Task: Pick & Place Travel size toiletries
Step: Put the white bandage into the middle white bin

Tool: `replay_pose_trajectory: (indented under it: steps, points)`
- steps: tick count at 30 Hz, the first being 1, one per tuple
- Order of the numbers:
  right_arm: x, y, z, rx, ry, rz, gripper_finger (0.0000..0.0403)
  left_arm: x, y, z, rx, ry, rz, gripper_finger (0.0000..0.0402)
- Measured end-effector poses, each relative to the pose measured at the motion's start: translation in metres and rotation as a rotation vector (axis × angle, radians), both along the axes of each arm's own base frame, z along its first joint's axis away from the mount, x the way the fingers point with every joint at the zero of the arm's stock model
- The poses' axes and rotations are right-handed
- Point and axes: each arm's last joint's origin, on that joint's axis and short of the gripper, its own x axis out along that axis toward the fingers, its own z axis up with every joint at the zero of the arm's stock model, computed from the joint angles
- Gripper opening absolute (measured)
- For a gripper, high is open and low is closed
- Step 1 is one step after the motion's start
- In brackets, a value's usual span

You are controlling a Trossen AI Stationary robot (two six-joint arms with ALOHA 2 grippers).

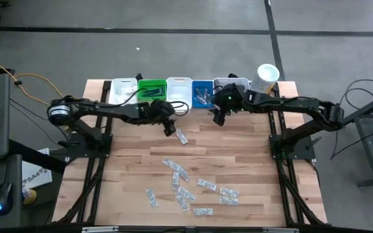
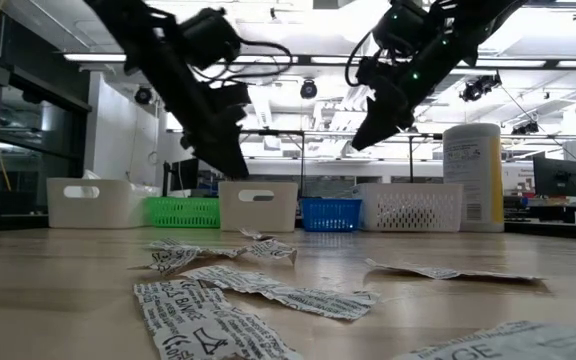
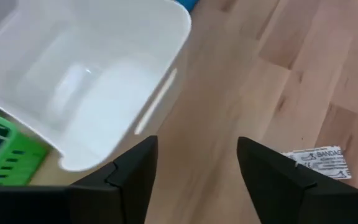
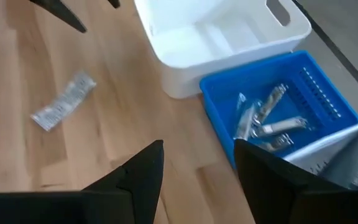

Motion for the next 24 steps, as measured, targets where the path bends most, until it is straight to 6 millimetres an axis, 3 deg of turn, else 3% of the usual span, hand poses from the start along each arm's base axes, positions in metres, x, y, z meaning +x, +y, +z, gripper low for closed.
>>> replay_pose_trajectory:
  steps: [5, 15, 24]
  points:
    - [-0.004, 0.000, -0.001, -0.032, 0.056, -0.005, 0.0188, 0.015, 0.003, -0.001, -0.077, 0.084, 0.051, 0.0242]
    - [-0.036, 0.006, 0.001, -0.030, 0.021, -0.002, 0.0176, 0.052, 0.008, -0.005, -0.230, 0.192, 0.036, 0.0243]
    - [-0.049, 0.011, -0.004, -0.012, -0.008, -0.012, 0.0171, 0.077, -0.006, -0.012, -0.291, 0.284, -0.010, 0.0243]
